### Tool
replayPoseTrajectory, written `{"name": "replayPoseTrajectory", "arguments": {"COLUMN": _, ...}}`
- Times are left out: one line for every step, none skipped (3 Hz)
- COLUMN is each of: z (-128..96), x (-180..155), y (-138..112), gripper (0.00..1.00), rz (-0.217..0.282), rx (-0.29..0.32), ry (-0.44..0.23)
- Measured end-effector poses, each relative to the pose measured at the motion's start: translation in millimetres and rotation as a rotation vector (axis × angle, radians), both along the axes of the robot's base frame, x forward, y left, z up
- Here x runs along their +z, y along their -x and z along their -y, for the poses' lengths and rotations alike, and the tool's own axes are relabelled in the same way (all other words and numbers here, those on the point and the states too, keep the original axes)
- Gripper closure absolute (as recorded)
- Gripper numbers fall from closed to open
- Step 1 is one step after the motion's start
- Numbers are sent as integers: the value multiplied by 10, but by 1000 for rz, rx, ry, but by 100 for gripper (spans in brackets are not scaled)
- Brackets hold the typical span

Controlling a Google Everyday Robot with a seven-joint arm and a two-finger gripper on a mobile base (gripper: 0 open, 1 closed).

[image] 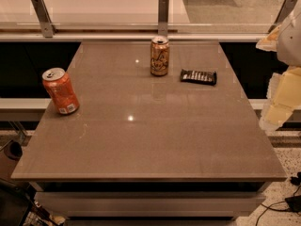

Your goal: Move rxbar chocolate near coke can

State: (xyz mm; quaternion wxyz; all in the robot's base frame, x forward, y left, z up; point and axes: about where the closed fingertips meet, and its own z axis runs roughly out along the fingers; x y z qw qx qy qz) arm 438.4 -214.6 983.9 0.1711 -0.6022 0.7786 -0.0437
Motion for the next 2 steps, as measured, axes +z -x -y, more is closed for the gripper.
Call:
{"name": "replayPoseTrajectory", "arguments": {"z": 0, "x": 1, "y": 0, "gripper": 0, "rz": 0, "rx": 0, "ry": 0}}
{"name": "replayPoseTrajectory", "arguments": {"z": 99, "x": -7, "y": -87, "gripper": 0, "rz": 20, "rx": -11, "ry": -41}}
